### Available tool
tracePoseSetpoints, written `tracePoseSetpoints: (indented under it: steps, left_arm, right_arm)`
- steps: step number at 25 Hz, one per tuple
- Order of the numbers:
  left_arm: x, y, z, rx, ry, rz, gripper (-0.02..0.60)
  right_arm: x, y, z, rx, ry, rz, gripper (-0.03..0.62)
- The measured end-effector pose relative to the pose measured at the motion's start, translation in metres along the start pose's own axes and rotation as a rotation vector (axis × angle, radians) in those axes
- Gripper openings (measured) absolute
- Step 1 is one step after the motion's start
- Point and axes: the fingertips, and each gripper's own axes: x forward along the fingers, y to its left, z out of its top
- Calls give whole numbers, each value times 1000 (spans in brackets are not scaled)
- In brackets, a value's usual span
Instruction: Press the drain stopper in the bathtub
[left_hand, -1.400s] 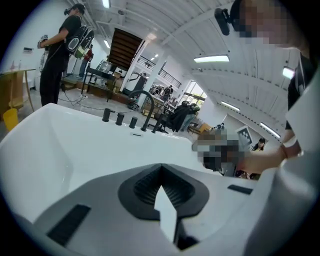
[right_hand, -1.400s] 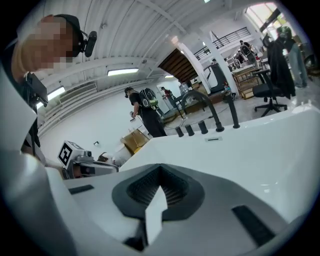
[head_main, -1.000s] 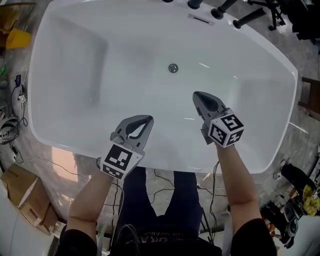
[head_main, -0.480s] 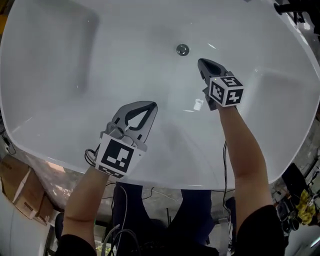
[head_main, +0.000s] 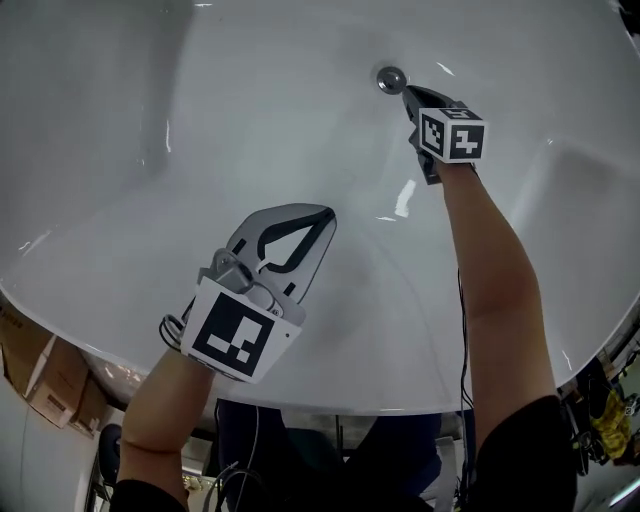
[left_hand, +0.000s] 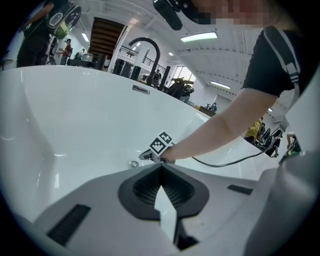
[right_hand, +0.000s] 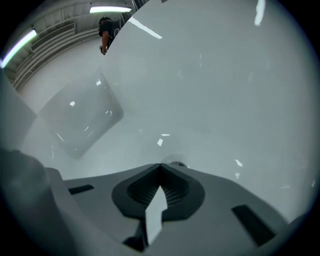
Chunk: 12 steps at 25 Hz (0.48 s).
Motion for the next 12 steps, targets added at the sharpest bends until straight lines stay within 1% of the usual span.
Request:
tracePoseSetpoints:
  steps: [4, 8, 12]
  left_arm:
    - [3, 8, -9, -55, 47, -29, 5]
    - [-2, -1, 0, -115, 51, -61, 5]
    - [-3, -8, -3, -127, 81, -87, 5]
  right_arm:
    - [36, -6, -7, 7, 23, -12, 12]
    - [50, -15, -8, 8, 45, -31, 12]
    - [61, -25, -15, -7, 94, -72, 12]
